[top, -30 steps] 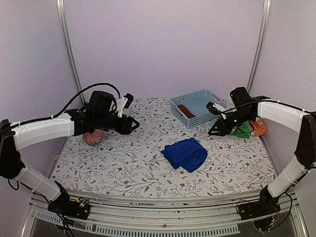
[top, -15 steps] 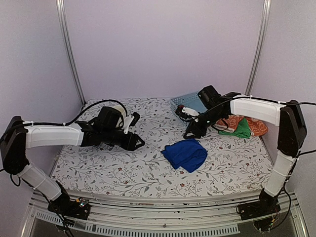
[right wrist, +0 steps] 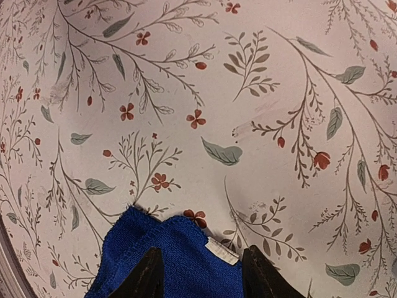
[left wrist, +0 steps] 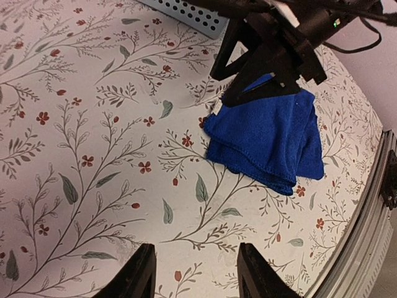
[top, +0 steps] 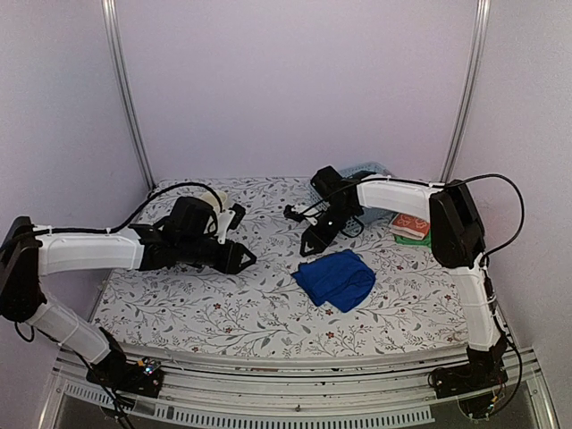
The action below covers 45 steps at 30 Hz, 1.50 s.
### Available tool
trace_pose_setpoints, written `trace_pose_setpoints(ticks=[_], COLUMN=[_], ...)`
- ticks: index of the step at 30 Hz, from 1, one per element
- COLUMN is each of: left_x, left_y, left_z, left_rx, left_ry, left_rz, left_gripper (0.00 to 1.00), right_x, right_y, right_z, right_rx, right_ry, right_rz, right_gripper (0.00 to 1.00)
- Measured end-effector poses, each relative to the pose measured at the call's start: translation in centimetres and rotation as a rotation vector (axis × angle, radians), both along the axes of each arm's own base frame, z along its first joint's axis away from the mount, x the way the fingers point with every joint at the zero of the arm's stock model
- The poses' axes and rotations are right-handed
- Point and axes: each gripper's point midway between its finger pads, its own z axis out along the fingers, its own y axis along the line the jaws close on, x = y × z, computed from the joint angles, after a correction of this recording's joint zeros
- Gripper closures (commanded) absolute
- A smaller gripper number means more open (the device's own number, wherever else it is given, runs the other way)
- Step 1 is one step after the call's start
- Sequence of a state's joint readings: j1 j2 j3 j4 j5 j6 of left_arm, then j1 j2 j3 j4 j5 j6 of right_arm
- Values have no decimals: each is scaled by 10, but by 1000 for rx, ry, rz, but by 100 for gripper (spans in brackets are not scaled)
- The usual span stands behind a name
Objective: Roll the towels
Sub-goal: Pick up the towel from the center of the board, then place the towel at the center of the board.
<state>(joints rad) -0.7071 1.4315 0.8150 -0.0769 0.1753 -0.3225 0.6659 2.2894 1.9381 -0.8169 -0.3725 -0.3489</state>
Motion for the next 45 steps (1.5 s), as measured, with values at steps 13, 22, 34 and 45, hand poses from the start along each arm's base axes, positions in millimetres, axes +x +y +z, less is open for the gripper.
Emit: trace_pose_setpoints(ticks=[13,22,34,45], left_x=[0,0,3,8], left_y=[1,1,4,22], left_z=[-2,-4,-5,15], left_rx=[-1,8,30,34], left_ry=[-3,-3,-22,-85], left_rz=[5,4,10,74], left_gripper=[54,54,54,54], right_x=[-13,-15,-9,56], right_y=[5,12,10,12], right_z=[-47,-52,-51,80], right_rx=[-89,-196,-242,31], right_ry=[77,-33,-99,-240], right_rz=[-4,2,-5,-63], right_gripper=[51,53,98,98])
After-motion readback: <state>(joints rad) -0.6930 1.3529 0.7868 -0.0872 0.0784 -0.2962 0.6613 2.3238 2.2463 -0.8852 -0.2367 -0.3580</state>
